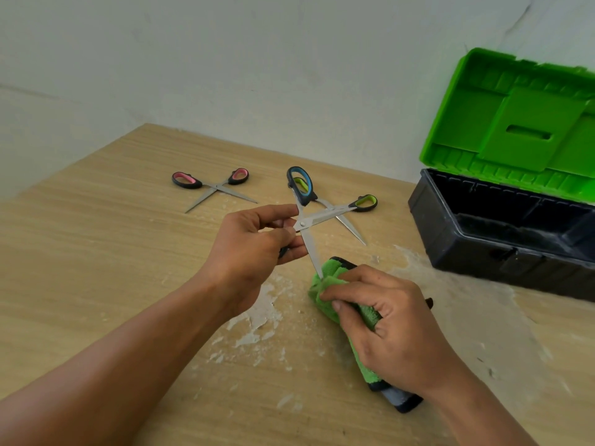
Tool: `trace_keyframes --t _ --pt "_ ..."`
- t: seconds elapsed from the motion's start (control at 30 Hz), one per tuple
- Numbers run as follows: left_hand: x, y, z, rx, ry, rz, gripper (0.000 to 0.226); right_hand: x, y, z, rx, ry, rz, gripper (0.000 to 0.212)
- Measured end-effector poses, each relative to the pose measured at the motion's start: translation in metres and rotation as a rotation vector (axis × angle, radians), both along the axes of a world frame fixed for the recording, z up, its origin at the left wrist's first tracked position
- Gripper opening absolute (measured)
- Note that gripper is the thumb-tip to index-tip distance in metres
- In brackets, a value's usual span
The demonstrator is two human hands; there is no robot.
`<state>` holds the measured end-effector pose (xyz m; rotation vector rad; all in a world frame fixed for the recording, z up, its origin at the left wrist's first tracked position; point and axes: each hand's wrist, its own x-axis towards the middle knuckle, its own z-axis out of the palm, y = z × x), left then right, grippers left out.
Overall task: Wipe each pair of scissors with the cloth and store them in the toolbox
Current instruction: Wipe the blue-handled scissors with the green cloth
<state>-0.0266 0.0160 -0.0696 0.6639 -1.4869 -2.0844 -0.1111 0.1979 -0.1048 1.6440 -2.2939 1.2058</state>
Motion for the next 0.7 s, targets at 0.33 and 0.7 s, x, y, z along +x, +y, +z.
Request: trace_keyframes --t 0.33,0.7 --pt "0.001 0.001 0.000 0.013 -0.002 -0.028 0.032 -0.009 0.009 0.010 -0.083 0.015 -0.214 0.015" --pt "-0.001 0.021 -0.003 0.030 -0.004 -0.139 0.035 -0.011 0.011 0.011 -0.008 -0.168 -0.328 0.024"
